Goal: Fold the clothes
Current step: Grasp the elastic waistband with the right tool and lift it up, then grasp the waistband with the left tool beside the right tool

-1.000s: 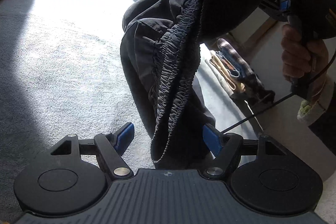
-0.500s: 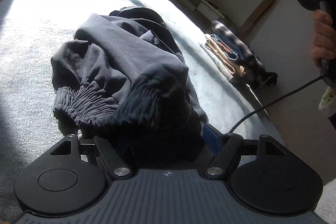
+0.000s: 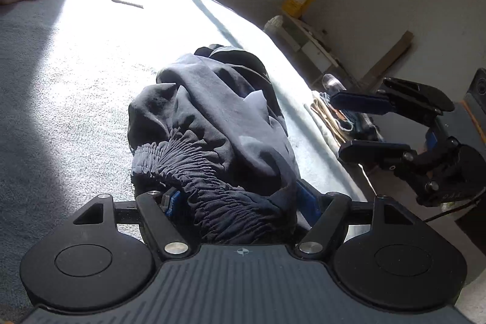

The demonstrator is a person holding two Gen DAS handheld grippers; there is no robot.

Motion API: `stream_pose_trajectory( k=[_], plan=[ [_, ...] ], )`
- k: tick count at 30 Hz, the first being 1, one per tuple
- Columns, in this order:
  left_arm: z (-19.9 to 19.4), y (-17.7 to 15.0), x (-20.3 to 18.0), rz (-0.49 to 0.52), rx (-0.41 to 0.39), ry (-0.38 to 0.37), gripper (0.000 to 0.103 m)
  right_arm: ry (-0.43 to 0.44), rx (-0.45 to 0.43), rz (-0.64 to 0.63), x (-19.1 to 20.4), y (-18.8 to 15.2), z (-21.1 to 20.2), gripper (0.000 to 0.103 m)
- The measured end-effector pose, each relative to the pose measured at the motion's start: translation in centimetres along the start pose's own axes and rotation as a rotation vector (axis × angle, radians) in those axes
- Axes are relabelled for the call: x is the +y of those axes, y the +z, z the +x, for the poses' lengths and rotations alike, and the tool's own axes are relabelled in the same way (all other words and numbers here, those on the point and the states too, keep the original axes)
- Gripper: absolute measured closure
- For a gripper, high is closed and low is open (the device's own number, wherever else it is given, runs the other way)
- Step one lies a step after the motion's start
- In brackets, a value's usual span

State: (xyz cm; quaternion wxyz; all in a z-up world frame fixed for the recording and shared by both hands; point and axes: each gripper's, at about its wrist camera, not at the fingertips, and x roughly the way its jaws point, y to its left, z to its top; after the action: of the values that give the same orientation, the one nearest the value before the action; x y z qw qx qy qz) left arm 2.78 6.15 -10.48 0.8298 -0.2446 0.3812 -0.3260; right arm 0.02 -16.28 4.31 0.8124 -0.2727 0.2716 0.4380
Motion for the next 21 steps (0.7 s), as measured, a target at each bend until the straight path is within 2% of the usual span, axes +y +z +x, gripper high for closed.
stream_pose_trajectory(
  k=[1,3,6,10,11,13,15,16,18,21],
  plan=[
    [-0.2,0.2,0.2,-0.014,-0.007,-0.011,0.031,0.007,0.009,-0.026,0.7,-0.3,0.0,0.051],
    [-0.3,0.6,0.5,-0.043,-0.012,-0.032,0.031,0.021,0.027,-0.077,2.0,-0.8,0.1,0.038],
    [-0.2,1.1,0.7,-0.071,-0.013,-0.060,0.031,-0.006,-0.015,-0.216,5.3,-1.2,0.6,0.025],
    [-0.4,1.5,0.4,-0.080,-0.027,-0.099,0.031,-0.081,-0.054,-0.392,8.7,-1.8,3.1,0.021],
    [-0.5,1.5,0.4,-0.074,-0.028,-0.099,0.031,-0.114,-0.043,-0.423,9.0,-2.1,4.0,0.023],
    [-0.6,1.5,0.2,-0.064,-0.028,-0.094,0.031,-0.166,-0.009,-0.433,8.9,-2.5,5.6,0.035],
    [-0.8,1.3,0.3,-0.068,-0.030,-0.095,0.030,-0.167,0.013,-0.372,8.1,-2.7,6.5,0.055],
    [-0.9,1.3,0.3,-0.067,-0.033,-0.094,0.030,-0.170,0.019,-0.337,7.6,-2.6,6.6,0.061],
    [-1.2,1.4,0.3,-0.055,-0.043,-0.087,0.030,-0.191,0.017,-0.265,6.4,-2.3,6.6,0.089],
    [-1.7,1.7,0.2,-0.036,-0.066,-0.104,0.029,-0.255,0.001,-0.116,3.4,-2.0,5.7,0.096]
  ],
)
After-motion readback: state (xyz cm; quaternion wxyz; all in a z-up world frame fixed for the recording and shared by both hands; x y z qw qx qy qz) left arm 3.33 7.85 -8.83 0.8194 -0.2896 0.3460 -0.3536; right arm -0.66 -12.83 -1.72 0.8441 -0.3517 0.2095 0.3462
